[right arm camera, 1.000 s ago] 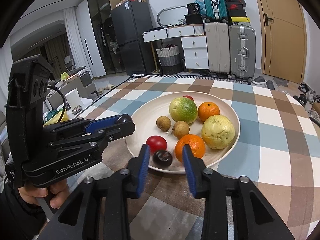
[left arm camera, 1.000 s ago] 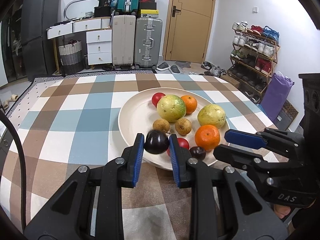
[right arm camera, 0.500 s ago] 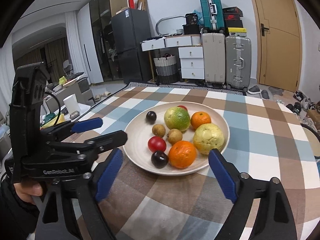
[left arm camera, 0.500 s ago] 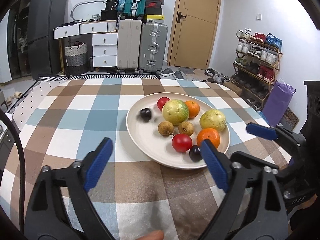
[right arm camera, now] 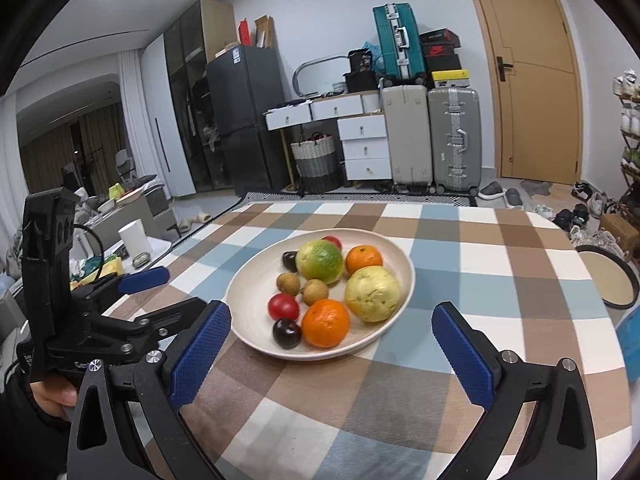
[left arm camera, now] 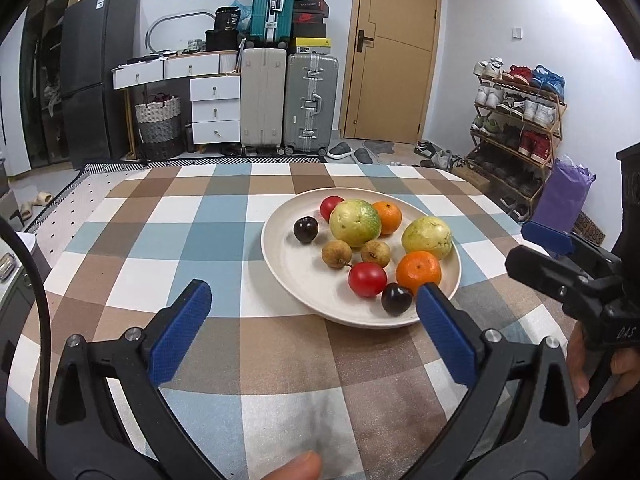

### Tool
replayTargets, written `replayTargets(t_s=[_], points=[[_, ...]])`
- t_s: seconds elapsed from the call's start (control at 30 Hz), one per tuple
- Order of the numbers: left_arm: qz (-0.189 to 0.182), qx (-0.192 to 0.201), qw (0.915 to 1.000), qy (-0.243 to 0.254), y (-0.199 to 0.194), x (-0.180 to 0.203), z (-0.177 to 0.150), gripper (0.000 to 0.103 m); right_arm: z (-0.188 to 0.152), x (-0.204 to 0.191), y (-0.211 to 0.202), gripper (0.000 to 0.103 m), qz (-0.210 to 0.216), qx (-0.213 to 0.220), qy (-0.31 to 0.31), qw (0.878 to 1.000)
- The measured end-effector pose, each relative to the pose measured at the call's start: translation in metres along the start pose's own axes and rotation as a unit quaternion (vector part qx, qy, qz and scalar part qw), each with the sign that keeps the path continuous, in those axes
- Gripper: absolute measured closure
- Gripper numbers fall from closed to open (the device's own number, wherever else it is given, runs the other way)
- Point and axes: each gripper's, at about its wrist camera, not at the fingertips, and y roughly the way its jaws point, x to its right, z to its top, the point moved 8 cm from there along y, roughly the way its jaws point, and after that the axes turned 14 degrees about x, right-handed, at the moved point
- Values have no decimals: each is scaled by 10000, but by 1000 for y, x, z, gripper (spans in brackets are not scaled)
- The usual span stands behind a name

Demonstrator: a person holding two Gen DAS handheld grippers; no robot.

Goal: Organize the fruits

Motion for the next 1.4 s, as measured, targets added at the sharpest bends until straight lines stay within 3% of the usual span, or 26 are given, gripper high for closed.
replayTargets(t_s=[1.4], points=[[33, 64, 10000, -29, -4, -2, 1, 1, 0, 6, 0, 0, -94, 31, 55, 9999]])
